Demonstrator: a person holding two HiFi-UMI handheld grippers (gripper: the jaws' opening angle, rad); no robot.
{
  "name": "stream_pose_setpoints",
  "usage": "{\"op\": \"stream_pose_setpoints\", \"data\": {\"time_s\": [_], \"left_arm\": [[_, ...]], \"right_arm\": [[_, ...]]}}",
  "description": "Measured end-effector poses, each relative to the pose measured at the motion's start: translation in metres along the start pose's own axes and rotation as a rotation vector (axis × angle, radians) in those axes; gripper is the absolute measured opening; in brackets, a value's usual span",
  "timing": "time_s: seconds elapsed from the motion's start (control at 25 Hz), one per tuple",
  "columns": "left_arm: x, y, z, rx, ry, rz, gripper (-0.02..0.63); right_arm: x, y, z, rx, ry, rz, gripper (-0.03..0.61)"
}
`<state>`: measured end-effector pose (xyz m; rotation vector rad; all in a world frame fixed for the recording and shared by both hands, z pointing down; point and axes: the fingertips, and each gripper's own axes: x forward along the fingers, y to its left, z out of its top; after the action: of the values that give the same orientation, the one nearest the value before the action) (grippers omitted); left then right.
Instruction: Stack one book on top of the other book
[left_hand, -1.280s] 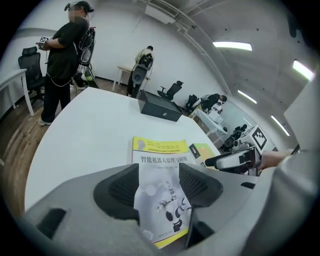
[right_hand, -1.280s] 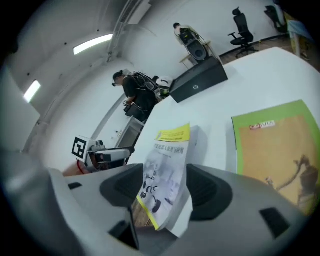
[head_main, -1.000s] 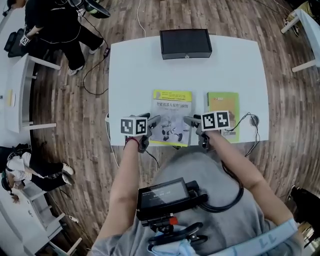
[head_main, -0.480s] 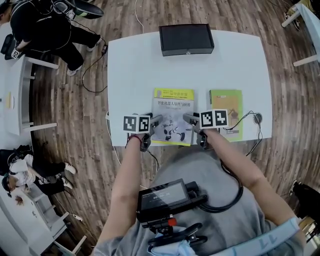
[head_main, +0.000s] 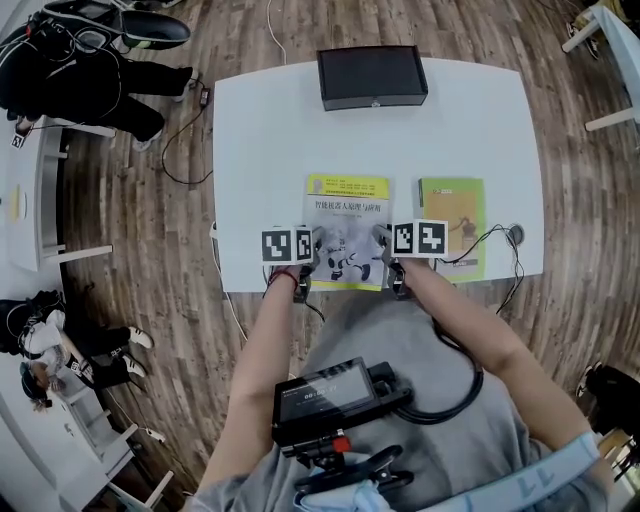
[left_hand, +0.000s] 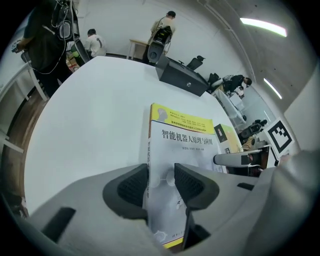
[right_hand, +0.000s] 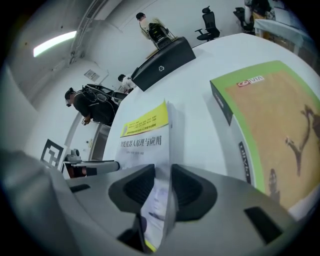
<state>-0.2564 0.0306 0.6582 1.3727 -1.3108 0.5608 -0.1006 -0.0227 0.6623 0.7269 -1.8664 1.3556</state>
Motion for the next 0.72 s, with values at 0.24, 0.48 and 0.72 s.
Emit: {"op": "stream_pose_setpoints", "data": {"time_s": [0.24,0.48,0.72], "left_arm": [[-0.008,0.005,0.0,-0.046,-0.035,-0.004,0.14],[-0.01,0.0,-0.008,-0.056,-0.04,0.008,0.14],[-0.008,0.002,-0.016,-0.081,-0.035,0.006,0.14]], "right_arm": [[0.001,0.001,-0.001,0.009,0.003,0.01,0.117],[-0.005,0.0,-0.006,-0.019,0.01,-0.002,0.118],[-0.001,0.0,-0.007,-0.036,0.02,-0.011,0.118]]}}
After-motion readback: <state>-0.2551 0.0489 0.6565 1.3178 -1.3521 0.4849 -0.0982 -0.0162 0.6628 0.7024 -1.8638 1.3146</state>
